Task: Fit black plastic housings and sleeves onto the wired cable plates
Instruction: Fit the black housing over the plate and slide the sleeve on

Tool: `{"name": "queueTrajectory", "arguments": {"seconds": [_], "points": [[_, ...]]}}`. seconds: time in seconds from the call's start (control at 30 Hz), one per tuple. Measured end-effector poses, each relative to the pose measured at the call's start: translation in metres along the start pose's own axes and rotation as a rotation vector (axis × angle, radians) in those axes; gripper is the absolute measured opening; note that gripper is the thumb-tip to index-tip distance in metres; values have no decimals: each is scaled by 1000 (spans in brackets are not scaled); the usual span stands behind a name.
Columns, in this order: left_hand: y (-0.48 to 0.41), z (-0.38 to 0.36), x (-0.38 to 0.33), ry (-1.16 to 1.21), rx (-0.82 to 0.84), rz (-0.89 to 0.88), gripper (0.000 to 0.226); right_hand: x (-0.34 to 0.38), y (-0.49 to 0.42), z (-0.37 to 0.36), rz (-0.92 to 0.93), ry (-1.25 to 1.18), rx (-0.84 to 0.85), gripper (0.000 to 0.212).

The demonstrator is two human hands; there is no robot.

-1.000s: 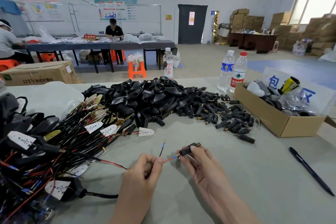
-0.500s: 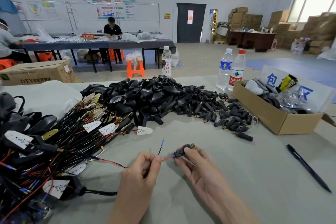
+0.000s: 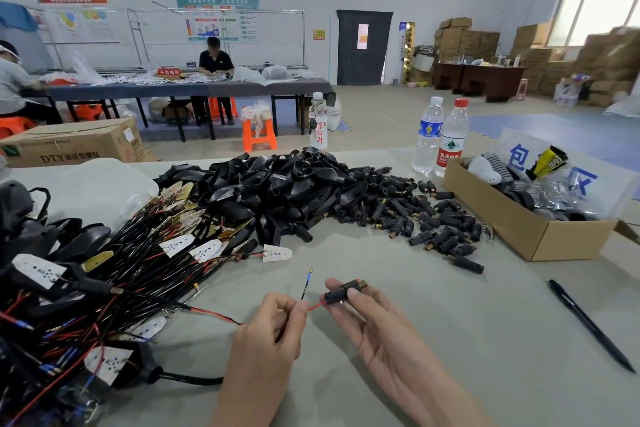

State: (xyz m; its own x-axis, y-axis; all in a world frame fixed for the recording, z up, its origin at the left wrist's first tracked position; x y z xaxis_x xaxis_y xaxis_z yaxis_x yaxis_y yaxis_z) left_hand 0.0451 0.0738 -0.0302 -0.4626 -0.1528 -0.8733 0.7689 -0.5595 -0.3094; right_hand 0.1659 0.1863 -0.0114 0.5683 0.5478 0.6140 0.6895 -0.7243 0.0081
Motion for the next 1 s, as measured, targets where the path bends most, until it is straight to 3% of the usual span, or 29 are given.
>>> {"name": "queueTrajectory", "arguments": {"seconds": [0.13, 0.23, 0.57, 0.73, 0.87, 1.0], "points": [[3, 0, -5, -5, -6, -39, 32, -16, 4, -3, -54, 103, 61, 27], [1, 4, -5, 35, -46, -1, 23, -22, 5, -4, -68, 222, 96, 24], [0, 4, -10, 75, 8, 57, 19, -16, 0, -2, 75, 354, -22, 16], [-6, 12, -14, 301, -87, 151, 21, -11, -3, 3, 131, 341, -98, 18], [-9, 20, -17, 453, -61, 234, 12, -7, -4, 4, 122, 309, -107, 19], [-9, 21, -16, 433, 32, 297, 32, -7, -4, 4, 116, 284, -88, 21]]}}
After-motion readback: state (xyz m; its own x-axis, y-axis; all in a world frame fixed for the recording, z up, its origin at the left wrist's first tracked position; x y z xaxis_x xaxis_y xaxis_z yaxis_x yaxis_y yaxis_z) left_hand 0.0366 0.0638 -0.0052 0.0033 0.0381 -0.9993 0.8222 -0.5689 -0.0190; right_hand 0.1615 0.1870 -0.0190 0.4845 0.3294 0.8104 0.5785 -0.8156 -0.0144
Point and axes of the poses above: each hand's wrist, its own y-axis away from the middle knuckle, its own z-axis out of the back of the hand, x = y × z, the point moved 2 cm from there along -y, towards the middle knuckle, and after that the axes turned 12 degrees about z, right-handed, at the moved point
